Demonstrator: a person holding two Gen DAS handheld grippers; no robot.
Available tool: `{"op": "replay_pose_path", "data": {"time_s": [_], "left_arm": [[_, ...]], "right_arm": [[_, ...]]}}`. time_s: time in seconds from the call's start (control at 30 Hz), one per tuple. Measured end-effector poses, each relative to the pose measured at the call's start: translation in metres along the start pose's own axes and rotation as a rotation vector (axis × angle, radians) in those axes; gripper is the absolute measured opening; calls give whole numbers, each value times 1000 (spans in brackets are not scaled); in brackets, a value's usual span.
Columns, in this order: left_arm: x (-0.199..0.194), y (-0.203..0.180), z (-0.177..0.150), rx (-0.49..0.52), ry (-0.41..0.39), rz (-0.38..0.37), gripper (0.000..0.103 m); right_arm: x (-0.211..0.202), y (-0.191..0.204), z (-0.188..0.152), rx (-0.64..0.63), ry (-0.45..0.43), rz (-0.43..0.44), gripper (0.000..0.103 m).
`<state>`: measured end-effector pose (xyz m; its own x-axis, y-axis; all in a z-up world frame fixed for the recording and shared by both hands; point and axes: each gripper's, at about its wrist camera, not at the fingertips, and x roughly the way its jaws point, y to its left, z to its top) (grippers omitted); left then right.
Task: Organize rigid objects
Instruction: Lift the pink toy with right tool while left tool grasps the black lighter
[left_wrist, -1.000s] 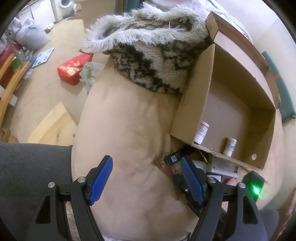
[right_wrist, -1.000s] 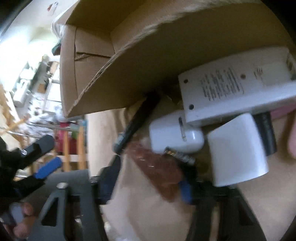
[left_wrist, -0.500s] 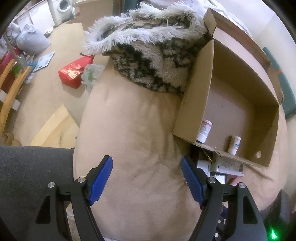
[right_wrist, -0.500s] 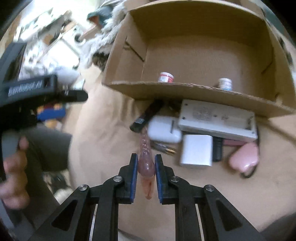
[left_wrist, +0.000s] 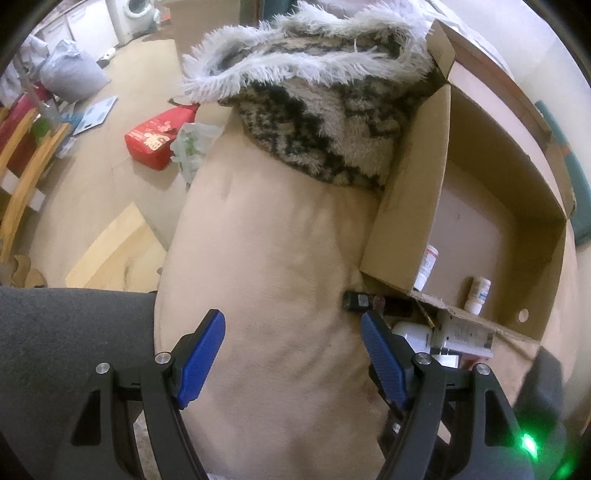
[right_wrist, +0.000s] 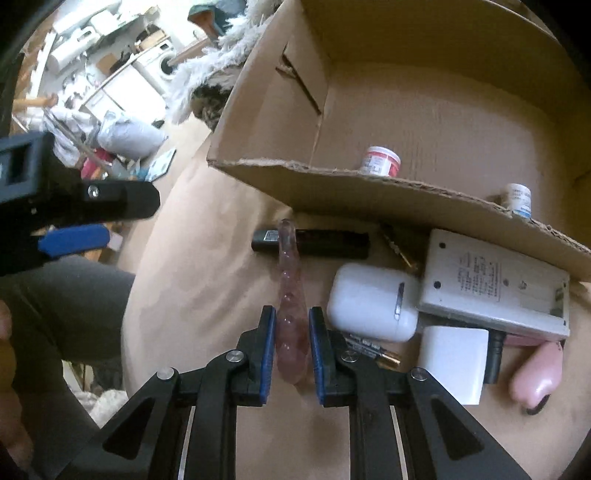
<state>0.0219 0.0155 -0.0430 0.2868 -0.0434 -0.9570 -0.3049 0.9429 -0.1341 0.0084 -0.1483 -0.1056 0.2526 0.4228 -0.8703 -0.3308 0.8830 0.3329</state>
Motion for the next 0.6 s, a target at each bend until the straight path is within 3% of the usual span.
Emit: {"op": "replay_pose_path", "data": {"time_s": [0.2, 0.33, 0.47, 0.6], "left_arm": [[14, -5, -2, 11, 60, -17, 74], [26, -18, -3, 35, 88, -8, 74], [43, -41, 0, 54, 125, -44, 74], [73, -64, 3, 64, 168, -4, 76]], "right_arm": [[-53, -13, -7, 47, -43, 62, 18], [-93, -30, -10, 49, -89, 49, 18], [-113, -48, -12, 71, -122, 16, 18], [-119, -72, -18, 157, -144, 21, 18]]}}
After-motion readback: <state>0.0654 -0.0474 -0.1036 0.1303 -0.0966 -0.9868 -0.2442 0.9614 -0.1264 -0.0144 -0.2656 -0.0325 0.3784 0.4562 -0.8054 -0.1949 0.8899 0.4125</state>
